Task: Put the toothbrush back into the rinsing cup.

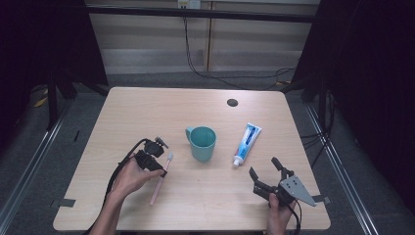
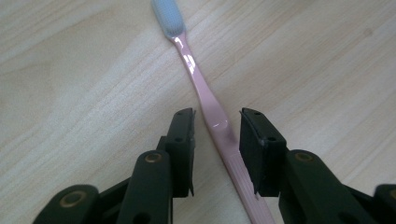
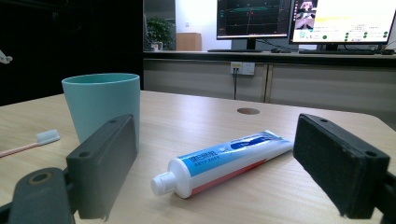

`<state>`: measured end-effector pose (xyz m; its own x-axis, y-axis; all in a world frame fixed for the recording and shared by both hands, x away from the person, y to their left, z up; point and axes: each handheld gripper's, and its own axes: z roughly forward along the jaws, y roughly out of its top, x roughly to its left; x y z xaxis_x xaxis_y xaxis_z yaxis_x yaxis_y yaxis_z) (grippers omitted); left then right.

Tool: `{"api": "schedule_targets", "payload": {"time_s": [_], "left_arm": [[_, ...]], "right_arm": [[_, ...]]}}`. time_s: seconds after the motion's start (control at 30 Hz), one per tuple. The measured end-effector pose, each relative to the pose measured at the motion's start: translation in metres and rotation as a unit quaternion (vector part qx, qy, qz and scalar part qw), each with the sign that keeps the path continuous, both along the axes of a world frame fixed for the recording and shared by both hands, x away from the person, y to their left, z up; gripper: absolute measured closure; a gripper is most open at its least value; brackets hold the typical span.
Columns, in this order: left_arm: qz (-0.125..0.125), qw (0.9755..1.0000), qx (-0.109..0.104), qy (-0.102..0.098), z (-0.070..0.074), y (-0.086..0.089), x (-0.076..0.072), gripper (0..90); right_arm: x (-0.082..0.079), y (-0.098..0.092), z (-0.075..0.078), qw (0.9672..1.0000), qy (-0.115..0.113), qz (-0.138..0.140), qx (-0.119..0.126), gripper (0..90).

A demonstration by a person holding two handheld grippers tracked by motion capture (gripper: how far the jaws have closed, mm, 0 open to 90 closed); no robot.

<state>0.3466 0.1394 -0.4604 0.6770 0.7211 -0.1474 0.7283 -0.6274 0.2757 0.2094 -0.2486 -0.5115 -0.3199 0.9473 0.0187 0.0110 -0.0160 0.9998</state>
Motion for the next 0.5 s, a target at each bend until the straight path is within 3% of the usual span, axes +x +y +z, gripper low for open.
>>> {"api": "schedule_targets", "payload": {"time_s": [0.17,0.37,0.5], "left_arm": [[0.003,1.0000,0.003,0.000,-0.0001,-0.0013,-0.0014,70.1],[0.000,1.0000,-0.003,0.001,-0.0006,-0.0029,-0.0031,68.4],[0.017,0.9997,0.016,-0.007,-0.0010,-0.0063,-0.0059,63.3]], "right_arm": [[0.0000,0.0000,0.0000,1.0000,0.000,0.000,0.000,12.8],[0.0001,0.0000,0.0000,1.0000,0.000,-0.001,0.000,12.8],[0.0000,0.0000,0.0000,1.0000,-0.001,-0.001,0.000,12.8]]}}
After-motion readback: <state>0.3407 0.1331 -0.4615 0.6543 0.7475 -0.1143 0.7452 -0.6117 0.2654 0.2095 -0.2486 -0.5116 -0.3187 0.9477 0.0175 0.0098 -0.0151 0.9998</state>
